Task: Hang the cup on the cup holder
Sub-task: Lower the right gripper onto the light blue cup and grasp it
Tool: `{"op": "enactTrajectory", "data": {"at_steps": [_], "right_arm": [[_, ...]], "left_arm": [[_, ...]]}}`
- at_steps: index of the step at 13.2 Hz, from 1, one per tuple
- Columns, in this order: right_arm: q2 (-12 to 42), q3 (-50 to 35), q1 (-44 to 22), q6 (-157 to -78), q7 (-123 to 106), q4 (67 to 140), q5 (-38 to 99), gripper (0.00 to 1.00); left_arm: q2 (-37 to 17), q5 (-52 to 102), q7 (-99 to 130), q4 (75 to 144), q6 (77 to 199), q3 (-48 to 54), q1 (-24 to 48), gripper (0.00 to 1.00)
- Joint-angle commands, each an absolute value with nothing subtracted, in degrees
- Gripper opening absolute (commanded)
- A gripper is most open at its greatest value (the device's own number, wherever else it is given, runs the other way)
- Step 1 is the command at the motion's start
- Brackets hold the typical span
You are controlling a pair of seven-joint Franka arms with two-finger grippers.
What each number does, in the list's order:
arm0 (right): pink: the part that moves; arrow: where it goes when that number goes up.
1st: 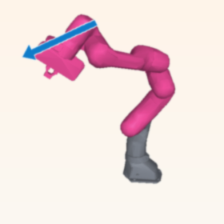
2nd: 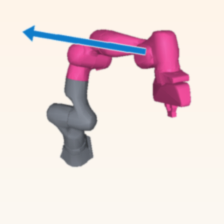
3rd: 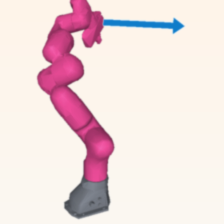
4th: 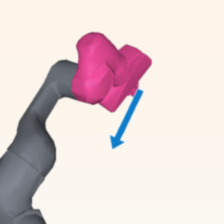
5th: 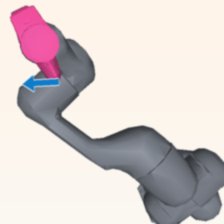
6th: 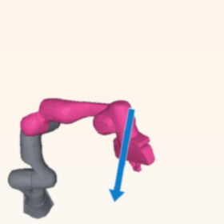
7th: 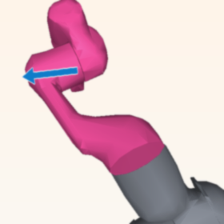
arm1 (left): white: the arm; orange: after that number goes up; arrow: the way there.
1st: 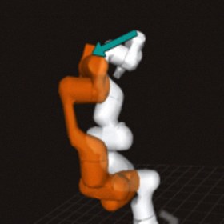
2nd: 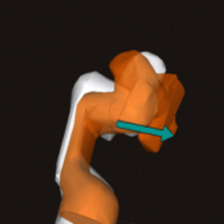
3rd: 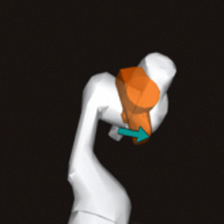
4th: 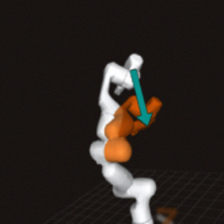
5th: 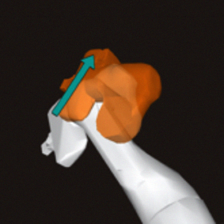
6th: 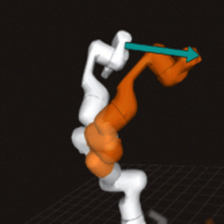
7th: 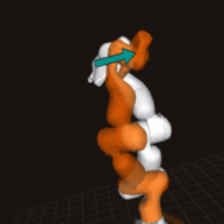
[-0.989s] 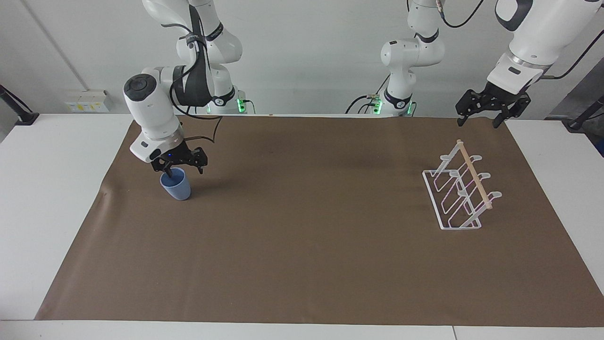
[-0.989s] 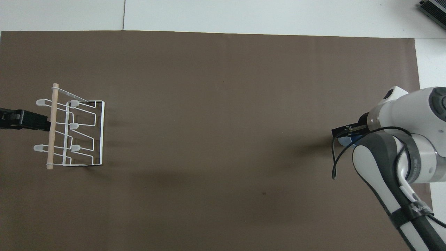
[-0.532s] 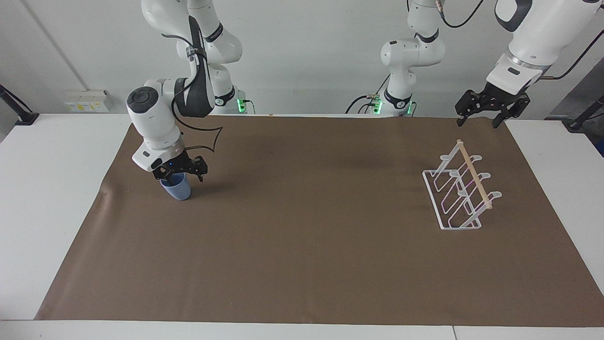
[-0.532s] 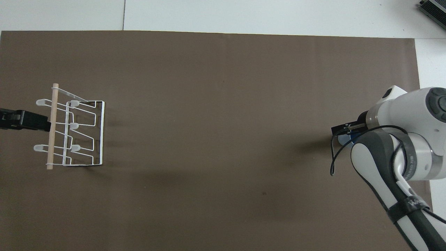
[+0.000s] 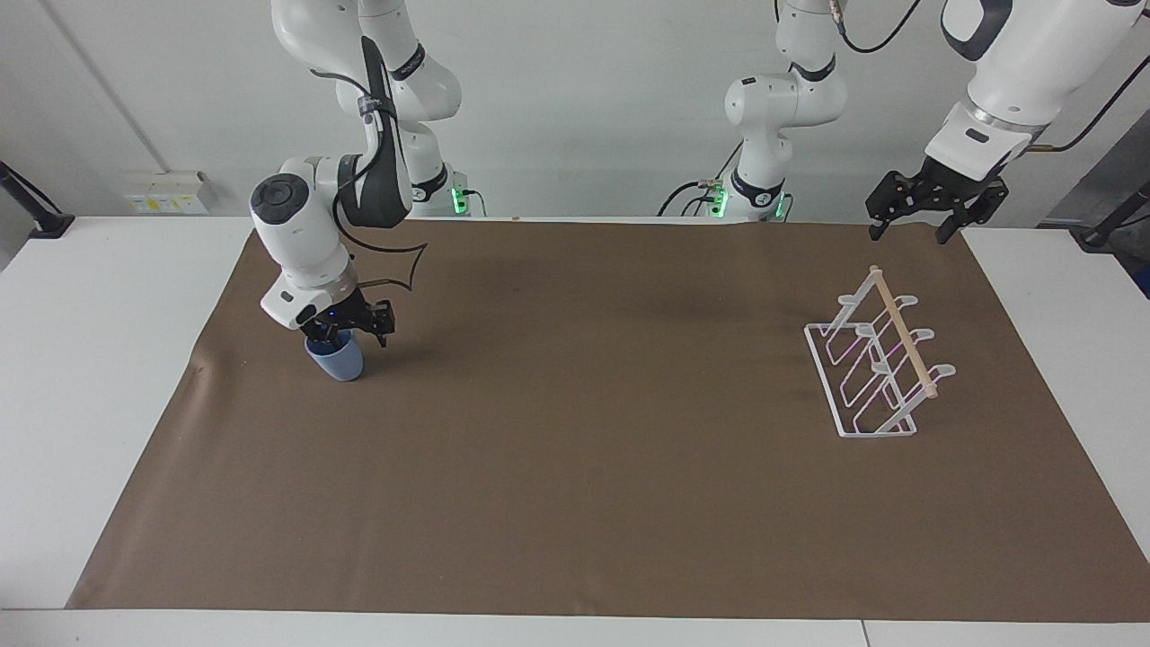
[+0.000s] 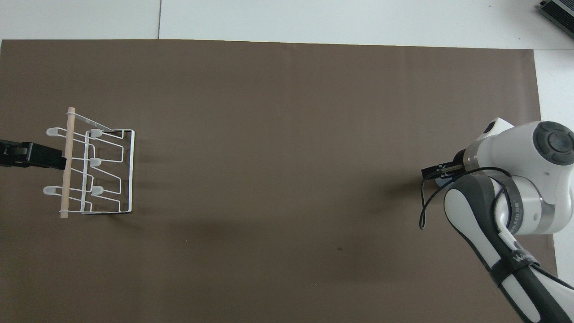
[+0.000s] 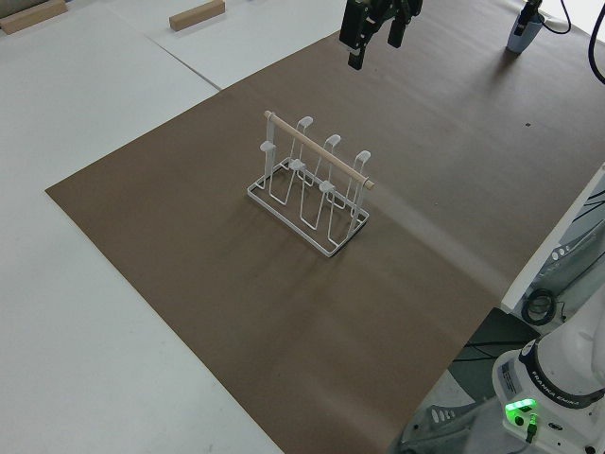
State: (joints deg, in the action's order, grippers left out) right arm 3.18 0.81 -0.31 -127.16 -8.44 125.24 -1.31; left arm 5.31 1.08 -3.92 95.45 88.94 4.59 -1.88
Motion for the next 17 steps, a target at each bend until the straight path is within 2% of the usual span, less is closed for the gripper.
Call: {"op": "enactTrajectory", "data": {"at_steps": [1, 2, 3, 11, 14, 17], "right_arm": [[1.9, 0.4, 0.1, -128.1, -9.9, 126.7, -0.1, 0.27], [1.9, 0.4, 0.0, -128.0, -10.1, 126.8, -0.2, 0.08], [1.9, 0.4, 0.0, -127.8, -10.1, 126.8, -0.1, 0.0], [2.2, 0.4, 0.0, -126.1, -10.2, 125.1, -0.2, 0.0], [3.6, 0.1, -1.0, -117.6, -10.0, 117.5, -0.2, 0.0], [2.8, -0.2, -2.9, -109.3, -9.8, 110.2, -0.1, 0.0]], "left_arm": [[7.0, 0.9, -4.2, 97.3, 89.7, 4.4, -2.2, 1.0], [7.0, 0.9, -4.2, 97.5, 89.7, 4.4, -2.2, 1.0], [7.1, 0.9, -4.1, 97.7, 89.6, 4.4, -1.8, 1.0], [7.3, 0.9, -4.4, 97.8, 89.8, 4.6, -1.6, 1.0], [7.3, 0.9, -4.2, 97.8, 89.6, 4.6, -1.6, 1.0], [7.3, 0.8, -4.2, 97.7, 89.1, 4.6, -1.6, 1.0]]}}
